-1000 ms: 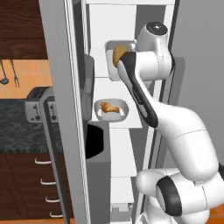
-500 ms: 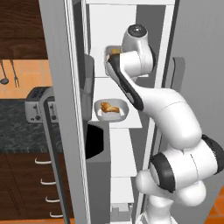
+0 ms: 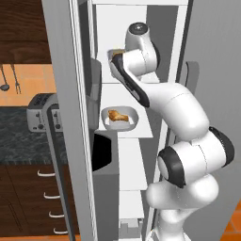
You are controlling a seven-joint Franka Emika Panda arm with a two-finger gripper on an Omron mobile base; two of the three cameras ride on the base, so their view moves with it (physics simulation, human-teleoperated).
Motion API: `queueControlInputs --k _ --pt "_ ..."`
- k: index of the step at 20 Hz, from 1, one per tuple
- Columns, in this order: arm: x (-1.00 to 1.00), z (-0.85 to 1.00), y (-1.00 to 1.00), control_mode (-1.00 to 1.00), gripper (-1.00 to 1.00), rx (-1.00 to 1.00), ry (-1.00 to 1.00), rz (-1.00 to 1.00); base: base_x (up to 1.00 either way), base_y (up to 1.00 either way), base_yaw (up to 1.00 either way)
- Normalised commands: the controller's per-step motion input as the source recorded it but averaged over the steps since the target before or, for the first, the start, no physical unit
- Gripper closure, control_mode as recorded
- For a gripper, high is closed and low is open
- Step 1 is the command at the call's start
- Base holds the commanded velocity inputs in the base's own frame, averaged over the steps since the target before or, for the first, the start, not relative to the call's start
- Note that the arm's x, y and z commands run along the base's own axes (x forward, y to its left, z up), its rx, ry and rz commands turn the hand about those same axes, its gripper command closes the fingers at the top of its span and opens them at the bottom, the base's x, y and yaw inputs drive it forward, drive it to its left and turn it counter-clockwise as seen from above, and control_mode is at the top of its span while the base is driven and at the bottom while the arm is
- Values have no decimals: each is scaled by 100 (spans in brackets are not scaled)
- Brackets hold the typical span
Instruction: Take the meat container that has the chicken drumstick and place it on the second highest rack of the freezer. Then take the vegetable container that has the garlic and potato and place it on the highest rack of the freezer.
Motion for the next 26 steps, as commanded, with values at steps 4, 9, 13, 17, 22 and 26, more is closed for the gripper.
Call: queueControlInputs --k 4,9,13,17,22,26 --pt "-6 -4 0 -100 -100 0 -19 0 0 0 0" --pt "-60 40 0 -100 -100 0 -29 0 0 0 0" --pt "-93 56 0 -100 -100 3 -11 0 0 0 0" --pt "-100 13 -1 -100 -100 9 1 0 0 0 0" --pt "-100 -14 0 -100 -100 12 16 0 0 0 0" --pt "-99 -57 0 -100 -100 5 29 0 0 0 0"
